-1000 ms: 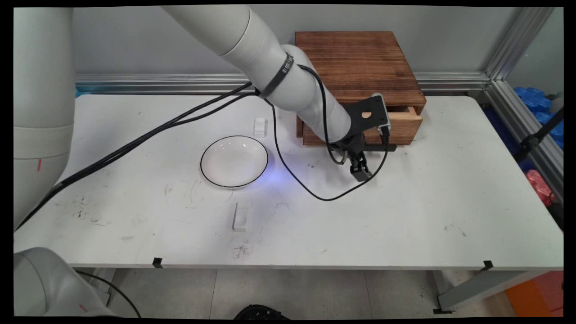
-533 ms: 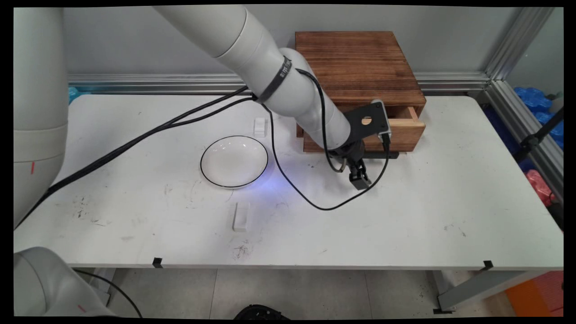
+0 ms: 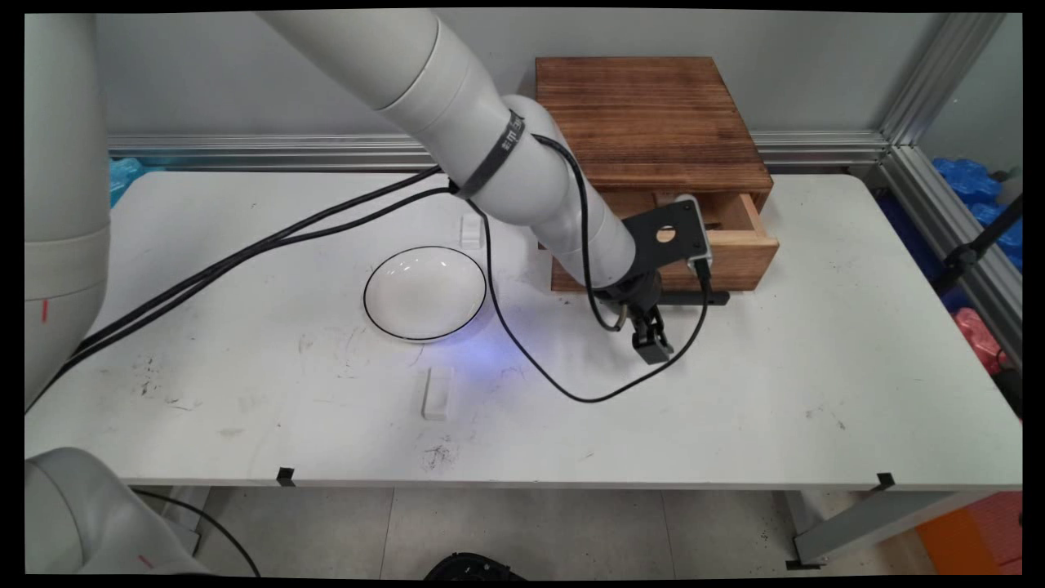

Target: Open the drawer

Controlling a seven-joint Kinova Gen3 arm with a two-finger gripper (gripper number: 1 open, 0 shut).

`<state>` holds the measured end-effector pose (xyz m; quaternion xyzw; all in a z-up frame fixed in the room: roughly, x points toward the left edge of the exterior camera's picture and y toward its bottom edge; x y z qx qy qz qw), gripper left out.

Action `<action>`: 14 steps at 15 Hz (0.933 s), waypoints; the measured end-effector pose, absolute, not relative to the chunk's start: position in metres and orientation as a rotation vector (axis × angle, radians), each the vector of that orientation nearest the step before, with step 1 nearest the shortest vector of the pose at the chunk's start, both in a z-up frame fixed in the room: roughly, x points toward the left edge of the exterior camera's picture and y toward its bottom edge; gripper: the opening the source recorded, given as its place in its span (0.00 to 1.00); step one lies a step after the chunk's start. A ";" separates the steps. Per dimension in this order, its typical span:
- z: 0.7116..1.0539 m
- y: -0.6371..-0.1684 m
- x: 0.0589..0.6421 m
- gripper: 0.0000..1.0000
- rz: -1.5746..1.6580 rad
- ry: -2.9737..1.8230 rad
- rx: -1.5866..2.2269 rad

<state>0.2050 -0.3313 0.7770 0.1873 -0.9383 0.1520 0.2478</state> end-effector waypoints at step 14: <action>0.785 -0.290 0.194 1.00 0.376 -2.585 0.472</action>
